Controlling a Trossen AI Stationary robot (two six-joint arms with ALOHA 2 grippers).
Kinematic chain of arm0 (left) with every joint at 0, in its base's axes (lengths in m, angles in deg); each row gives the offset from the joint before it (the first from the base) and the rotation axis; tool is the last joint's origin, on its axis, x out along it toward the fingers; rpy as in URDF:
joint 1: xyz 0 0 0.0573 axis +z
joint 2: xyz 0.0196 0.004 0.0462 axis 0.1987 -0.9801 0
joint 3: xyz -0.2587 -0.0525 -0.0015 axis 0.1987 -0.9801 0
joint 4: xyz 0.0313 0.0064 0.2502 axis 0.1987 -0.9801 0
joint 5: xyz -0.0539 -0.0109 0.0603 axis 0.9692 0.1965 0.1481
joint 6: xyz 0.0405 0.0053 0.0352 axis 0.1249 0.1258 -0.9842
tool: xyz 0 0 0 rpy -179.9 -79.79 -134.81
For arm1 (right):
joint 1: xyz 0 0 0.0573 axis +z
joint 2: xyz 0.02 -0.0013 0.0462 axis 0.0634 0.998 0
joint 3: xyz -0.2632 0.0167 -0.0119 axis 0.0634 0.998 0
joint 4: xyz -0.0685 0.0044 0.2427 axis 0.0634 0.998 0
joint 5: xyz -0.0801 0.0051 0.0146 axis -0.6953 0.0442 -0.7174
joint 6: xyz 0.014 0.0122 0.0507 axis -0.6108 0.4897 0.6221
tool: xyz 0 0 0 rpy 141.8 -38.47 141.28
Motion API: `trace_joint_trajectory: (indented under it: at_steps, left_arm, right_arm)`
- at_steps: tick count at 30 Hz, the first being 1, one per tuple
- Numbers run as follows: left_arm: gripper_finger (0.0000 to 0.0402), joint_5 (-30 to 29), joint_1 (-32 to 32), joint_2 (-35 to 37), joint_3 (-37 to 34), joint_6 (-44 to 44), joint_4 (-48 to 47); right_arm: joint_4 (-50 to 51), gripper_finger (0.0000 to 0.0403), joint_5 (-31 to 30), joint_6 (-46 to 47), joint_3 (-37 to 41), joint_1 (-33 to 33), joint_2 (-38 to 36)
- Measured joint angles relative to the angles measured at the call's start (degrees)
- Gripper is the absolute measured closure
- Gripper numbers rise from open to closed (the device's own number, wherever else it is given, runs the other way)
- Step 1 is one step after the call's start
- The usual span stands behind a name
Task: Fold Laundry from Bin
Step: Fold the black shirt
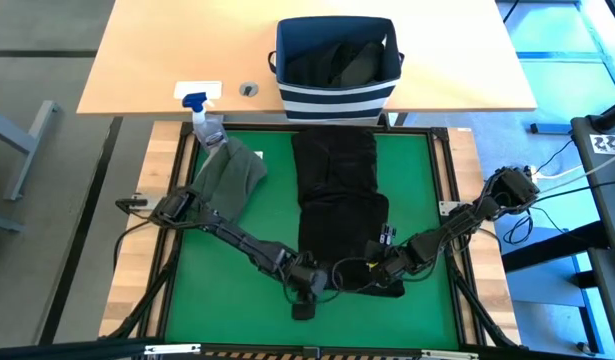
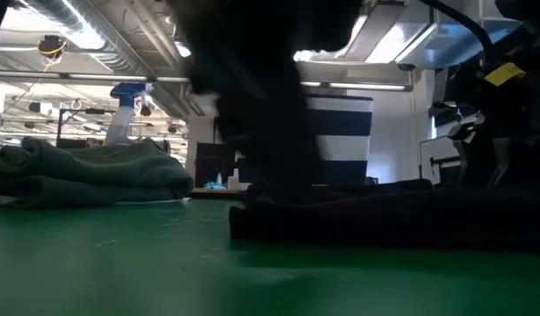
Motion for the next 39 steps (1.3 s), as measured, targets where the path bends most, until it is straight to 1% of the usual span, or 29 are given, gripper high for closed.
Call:
trace_joint_trajectory:
  at_steps: [2, 5, 9, 11, 13, 17, 19, 27, 29, 31, 33, 35, 37, 39]
  left_arm:
    - [0.0246, -3.9, 0.8, 0.0, 0.0, 1.1, 1.1]
    - [0.0246, -7.5, 1.8, 0.0, 0.0, 1.9, 2.6]
    - [0.0246, -13.5, 3.1, 0.0, 0.0, 3.5, 1.5]
    - [0.0246, -13.5, 3.9, -0.6, 0.0, 4.8, 1.7]
    - [0.0246, -9.0, 4.2, -1.7, 0.0, 4.2, 1.1]
    - [0.0246, 5.5, 3.8, -2.7, 0.0, 0.1, 0.8]
    - [0.0246, 10.1, 3.0, -2.7, 0.0, -1.4, 0.8]
    - [0.0246, 18.2, -0.6, -2.3, -0.1, -2.1, -0.2]
    - [0.0246, 19.6, -1.4, -2.2, 0.0, -0.2, -0.1]
    - [0.0246, 20.3, -1.8, -1.7, 0.1, 4.4, -0.3]
    - [0.0246, 20.0, -2.2, -1.3, 1.6, 6.8, -0.3]
    - [0.0246, 17.3, -2.7, -0.7, 3.6, 6.5, -0.8]
    - [0.0246, 10.6, -2.9, -0.5, 5.6, 5.9, -2.6]
    - [0.0246, 0.9, -2.9, -0.5, 6.8, 5.8, -5.5]
  right_arm:
    - [0.0, 0.0181, 0.2, 0.0, 0.0, 0.0, 0.0]
    - [0.0, 0.0181, 0.4, 0.0, 0.0, 0.0, 0.0]
    - [0.0, 0.0181, 0.6, 0.0, 0.0, 0.0, 0.0]
    - [0.0, 0.0181, 0.6, 0.0, 0.0, 0.0, 0.0]
    - [0.0, 0.0181, 0.7, 0.0, 0.1, 0.0, 0.0]
    - [0.1, 0.0181, 0.8, -0.2, 0.0, 0.0, 0.0]
    - [0.2, 0.0181, 0.9, -0.7, 0.0, 0.0, 0.0]
    - [0.2, 0.0181, 0.4, -1.7, 0.0, 0.0, 0.1]
    - [0.2, 0.0181, 0.4, -1.7, 0.0, 0.0, 0.1]
    - [0.3, 0.0181, 0.4, -1.7, 0.0, 0.0, 0.1]
    - [0.3, 0.0181, 0.2, -1.7, 0.0, 0.0, 0.1]
    - [0.1, 0.0181, -0.1, -1.8, 0.1, 0.0, 0.1]
    - [0.1, 0.0181, -0.3, -2.0, 0.1, 0.0, 0.1]
    - [0.1, 0.0181, -0.6, -2.0, 0.1, 0.0, 0.1]
